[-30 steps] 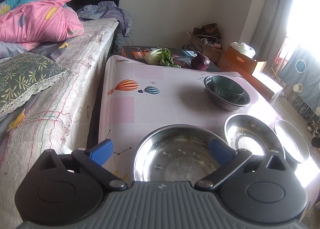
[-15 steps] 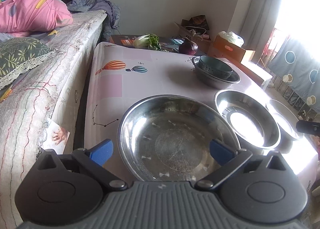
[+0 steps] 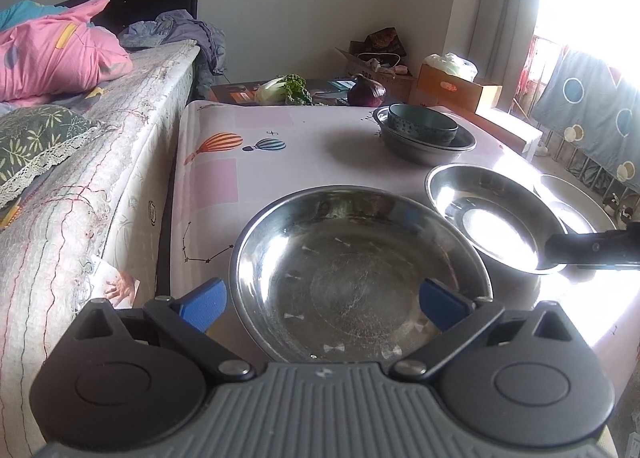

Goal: Organize plates and bowls
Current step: 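Close the left tool on the large steel bowl rim while the right tool grips its opposite rim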

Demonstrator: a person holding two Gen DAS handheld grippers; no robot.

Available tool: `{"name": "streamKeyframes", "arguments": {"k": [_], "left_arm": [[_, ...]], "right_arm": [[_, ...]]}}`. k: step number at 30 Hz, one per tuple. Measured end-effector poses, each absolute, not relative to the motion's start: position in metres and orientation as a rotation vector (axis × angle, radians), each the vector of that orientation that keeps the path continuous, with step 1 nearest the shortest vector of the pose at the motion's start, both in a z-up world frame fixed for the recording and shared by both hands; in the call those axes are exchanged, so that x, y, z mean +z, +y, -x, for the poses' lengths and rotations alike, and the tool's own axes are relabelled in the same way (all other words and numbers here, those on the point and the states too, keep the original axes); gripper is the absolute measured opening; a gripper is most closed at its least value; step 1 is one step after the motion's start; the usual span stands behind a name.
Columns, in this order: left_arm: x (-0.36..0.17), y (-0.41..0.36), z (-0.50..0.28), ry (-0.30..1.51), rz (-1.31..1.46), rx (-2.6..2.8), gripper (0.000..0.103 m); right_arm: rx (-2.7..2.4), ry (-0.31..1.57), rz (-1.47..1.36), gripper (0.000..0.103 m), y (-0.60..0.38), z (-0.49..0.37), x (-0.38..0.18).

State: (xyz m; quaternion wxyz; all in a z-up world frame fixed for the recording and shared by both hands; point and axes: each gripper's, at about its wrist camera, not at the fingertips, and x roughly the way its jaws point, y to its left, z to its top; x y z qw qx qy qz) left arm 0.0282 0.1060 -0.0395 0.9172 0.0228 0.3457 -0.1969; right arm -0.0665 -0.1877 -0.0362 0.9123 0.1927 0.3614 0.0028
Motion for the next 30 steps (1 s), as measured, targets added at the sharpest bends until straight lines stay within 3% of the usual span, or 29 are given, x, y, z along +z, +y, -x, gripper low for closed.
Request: {"name": "streamKeyframes", "arguments": {"k": [5,8,10,14,20,24,30], "left_arm": [[-0.045,0.111,-0.035,0.728,-0.062,-0.392,0.103],[-0.045,0.116,-0.038,0.726,-0.062,-0.385,0.103],[-0.043,0.118,-0.039,0.717,-0.062,-0.383,0.103],[-0.043,0.12,-0.043,0.715,-0.053,-0.375,0.103],[-0.04,0.119,-0.042,0.712,-0.05,-0.382,0.103],[-0.039,0.116,-0.041,0.707,-0.059,-0.392,0.103],[-0.04,0.116,-0.041,0.715,-0.051,-0.38,0.103]], "right_arm": [[-0.009,0.676,-0.284,0.084,-0.172,0.069,-0.032],[-0.014,0.609,-0.242,0.084,-0.17,0.072,-0.022],[-0.017,0.585,-0.221,0.087,-0.172,0.072,-0.014],[-0.079,0.58,-0.106,0.102,-0.168,0.07,0.001],[-0.127,0.505,0.04,0.102,-0.161,0.082,0.02],[0.005,0.579,0.071,0.102,-0.162,0.076,0.025],[0.079,0.603,-0.056,0.102,-0.162,0.078,0.016]]}}
